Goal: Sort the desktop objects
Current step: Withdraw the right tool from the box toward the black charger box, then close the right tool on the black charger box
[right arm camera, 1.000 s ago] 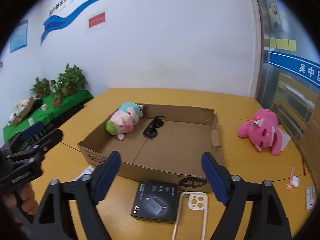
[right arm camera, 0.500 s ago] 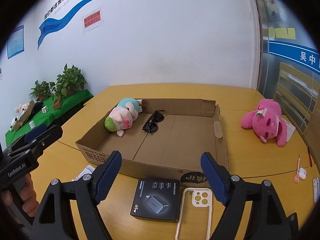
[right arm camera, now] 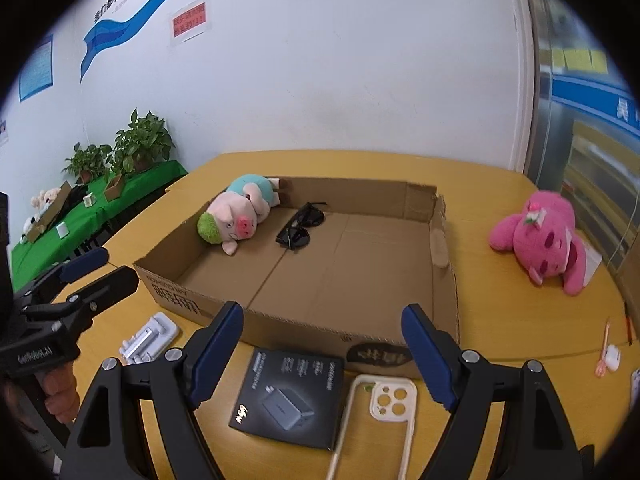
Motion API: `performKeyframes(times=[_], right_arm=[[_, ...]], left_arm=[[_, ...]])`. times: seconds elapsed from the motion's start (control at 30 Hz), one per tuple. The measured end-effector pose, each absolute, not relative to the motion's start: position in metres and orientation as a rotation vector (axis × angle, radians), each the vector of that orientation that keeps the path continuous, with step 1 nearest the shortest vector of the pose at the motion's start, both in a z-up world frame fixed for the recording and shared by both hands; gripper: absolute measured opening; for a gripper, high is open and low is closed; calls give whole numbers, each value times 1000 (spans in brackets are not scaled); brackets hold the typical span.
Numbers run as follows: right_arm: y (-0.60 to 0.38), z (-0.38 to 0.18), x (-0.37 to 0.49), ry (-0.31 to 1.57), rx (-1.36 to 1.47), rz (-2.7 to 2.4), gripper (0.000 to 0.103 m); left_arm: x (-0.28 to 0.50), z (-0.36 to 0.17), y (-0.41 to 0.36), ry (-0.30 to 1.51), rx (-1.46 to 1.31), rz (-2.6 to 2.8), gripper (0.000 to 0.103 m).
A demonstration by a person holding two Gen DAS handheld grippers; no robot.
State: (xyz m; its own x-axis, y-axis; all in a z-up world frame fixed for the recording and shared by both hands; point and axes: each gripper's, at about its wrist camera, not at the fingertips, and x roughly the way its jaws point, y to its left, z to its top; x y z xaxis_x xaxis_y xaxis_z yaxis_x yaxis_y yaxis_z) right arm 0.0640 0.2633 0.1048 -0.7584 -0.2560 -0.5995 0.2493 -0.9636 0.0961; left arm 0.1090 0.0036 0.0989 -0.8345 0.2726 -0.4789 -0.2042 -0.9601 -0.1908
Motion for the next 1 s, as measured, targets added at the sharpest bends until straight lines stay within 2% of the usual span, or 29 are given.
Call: performKeyframes(times=[0.33, 0.53, 0.7, 1.0], right_arm=[[339, 12, 78, -309, 1280, -2660, 81], [291, -7, 71, -247, 1242, -2469, 81], [252, -12, 72, -65, 1147, -2396, 81], [224, -14, 78, -69, 1136, -2195, 83]], left_arm=[[105, 58, 10, -85, -925, 2694, 96], [102, 39, 12, -104, -1066, 2603, 96], [103, 29, 4, -154, -1115, 2560, 96], [99, 16, 0, -172, -1166, 2490, 96]])
